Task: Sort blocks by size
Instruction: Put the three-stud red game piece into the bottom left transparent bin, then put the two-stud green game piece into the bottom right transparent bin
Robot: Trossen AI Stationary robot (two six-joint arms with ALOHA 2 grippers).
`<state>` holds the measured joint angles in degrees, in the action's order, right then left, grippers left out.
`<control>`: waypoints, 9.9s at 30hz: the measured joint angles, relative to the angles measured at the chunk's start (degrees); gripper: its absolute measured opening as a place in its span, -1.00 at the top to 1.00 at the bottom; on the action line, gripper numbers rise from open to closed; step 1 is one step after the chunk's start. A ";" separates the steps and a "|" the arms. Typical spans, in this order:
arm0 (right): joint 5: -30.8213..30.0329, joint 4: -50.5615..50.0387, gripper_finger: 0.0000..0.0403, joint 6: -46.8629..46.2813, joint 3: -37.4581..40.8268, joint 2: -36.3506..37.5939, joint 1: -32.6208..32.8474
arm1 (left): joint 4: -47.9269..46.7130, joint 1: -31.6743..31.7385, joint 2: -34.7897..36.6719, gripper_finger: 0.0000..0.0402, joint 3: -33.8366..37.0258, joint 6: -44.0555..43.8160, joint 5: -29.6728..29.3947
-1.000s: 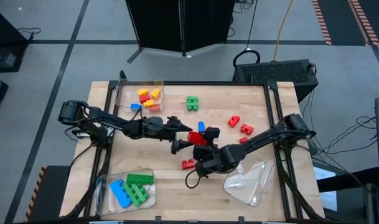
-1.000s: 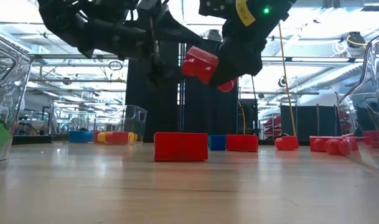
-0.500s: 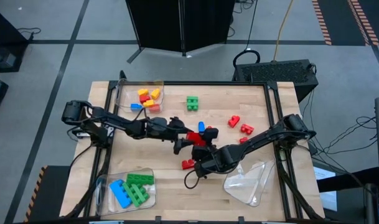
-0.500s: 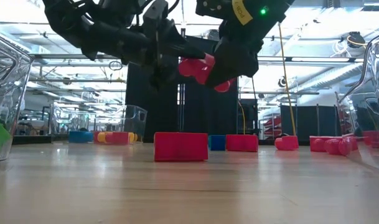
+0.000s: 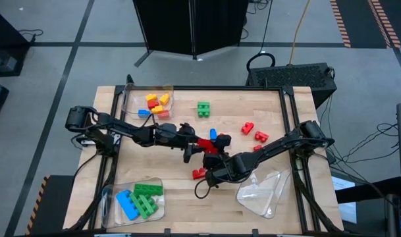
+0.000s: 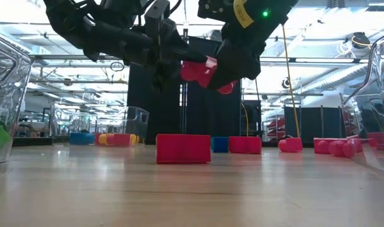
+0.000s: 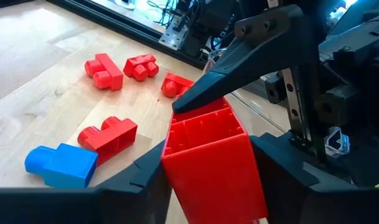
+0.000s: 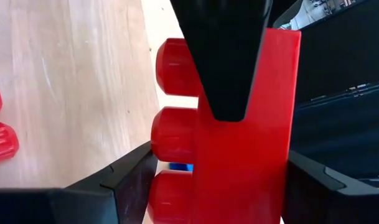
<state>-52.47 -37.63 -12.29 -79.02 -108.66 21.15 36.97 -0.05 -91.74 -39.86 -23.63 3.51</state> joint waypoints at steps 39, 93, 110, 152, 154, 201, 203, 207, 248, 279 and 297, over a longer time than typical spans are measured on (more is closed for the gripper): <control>0.52 -13.19 -0.52 -29.02 0.44 15.92 9.40 | -52.96 -5.94 33.04 0.27 0.09 13.45 -1.94; 0.35 2.43 -0.52 -31.50 12.44 15.87 0.34 | -65.52 -39.68 24.62 -0.05 0.09 -13.49 9.55; 23.35 15.16 -0.52 1.56 12.35 15.87 -17.35 | -70.15 -38.28 29.75 -0.25 0.07 -13.49 19.85; 53.52 -9.15 -0.37 40.76 -20.15 -15.15 -46.30 | -63.15 -0.20 43.35 -0.25 0.02 24.85 -30.75; 54.43 -8.82 -0.35 41.87 -20.15 -15.12 -46.36 | -61.27 1.51 42.92 -0.25 0.02 26.29 -30.73; 58.32 -20.42 0.58 40.47 -20.09 -18.17 -47.50 | -46.75 12.09 34.36 -0.25 0.09 29.96 -26.01; 58.40 -21.99 0.66 39.62 -20.09 -17.40 -46.72 | -47.21 12.04 34.36 -0.25 0.09 29.95 -26.01; 58.40 -24.43 0.79 37.40 -20.09 -15.73 -45.11 | -50.03 11.92 34.36 -0.25 0.09 28.44 -25.78; 53.87 -15.45 0.39 13.05 -20.09 -17.62 -47.37 | -49.42 11.93 34.36 -0.25 0.04 27.01 -25.79; 53.77 -36.22 0.43 5.92 -20.07 1.81 -37.55 | -50.17 11.92 34.38 -0.25 0.02 27.03 -25.79; 48.19 -52.28 0.43 -16.68 -17.07 17.13 -20.77 | -48.08 11.92 34.38 -0.25 0.02 27.54 -24.74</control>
<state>-4.28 -89.91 -28.98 -96.09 -91.53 0.38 -11.11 11.87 -57.36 -39.83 3.91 -21.23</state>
